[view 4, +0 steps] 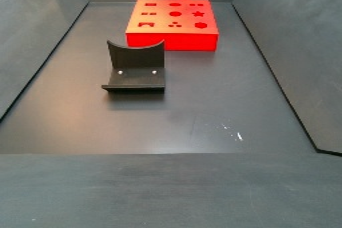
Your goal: Insert the star object.
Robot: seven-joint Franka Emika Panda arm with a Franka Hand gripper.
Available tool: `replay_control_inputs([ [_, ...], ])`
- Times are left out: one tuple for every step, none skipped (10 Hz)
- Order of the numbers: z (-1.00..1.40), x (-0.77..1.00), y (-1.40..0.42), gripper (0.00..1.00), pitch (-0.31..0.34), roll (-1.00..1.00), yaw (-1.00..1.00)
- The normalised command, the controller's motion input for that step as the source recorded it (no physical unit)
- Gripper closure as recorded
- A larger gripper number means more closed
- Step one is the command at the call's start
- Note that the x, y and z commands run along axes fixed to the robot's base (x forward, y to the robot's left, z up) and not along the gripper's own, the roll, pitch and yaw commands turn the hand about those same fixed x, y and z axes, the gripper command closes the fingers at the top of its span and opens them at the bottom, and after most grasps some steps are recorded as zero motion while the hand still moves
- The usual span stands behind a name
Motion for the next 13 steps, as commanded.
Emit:
replay_control_inputs([
  [-0.29, 0.0, 0.0, 1.0, -0.091, -0.02, -1.0],
  [0.0, -0.3, -0.01, 1.0, 0.0, 0.14, -0.8],
  [0.0, -0.38, -0.11, 1.0, 0.056, 0.26, -0.71],
  [0.0, -0.47, -0.08, 1.0, 0.077, 0.27, -0.64],
  [-0.06, -0.52, -0.16, 1.0, 0.007, 0.21, -0.55],
  [-0.25, -0.06, 0.0, 1.0, -0.024, 0.05, -0.01],
  [-0.25, 0.0, 0.0, 1.0, -0.044, 0.03, 0.07],
  [-0.38, 0.0, 0.06, 1.0, -0.066, 0.09, 0.38],
  [-0.35, 0.0, 0.07, 1.0, -0.087, 0.08, 0.5],
  [-0.28, -0.11, 0.01, 1.0, -0.069, 0.09, 0.4],
  [-0.21, -0.29, 0.0, 1.0, -0.06, 0.08, 0.33],
  [-0.2, -0.1, 0.0, 1.0, -0.059, 0.04, 0.34],
  [-0.13, 0.05, -0.05, 1.0, -0.026, 0.0, 0.21],
])
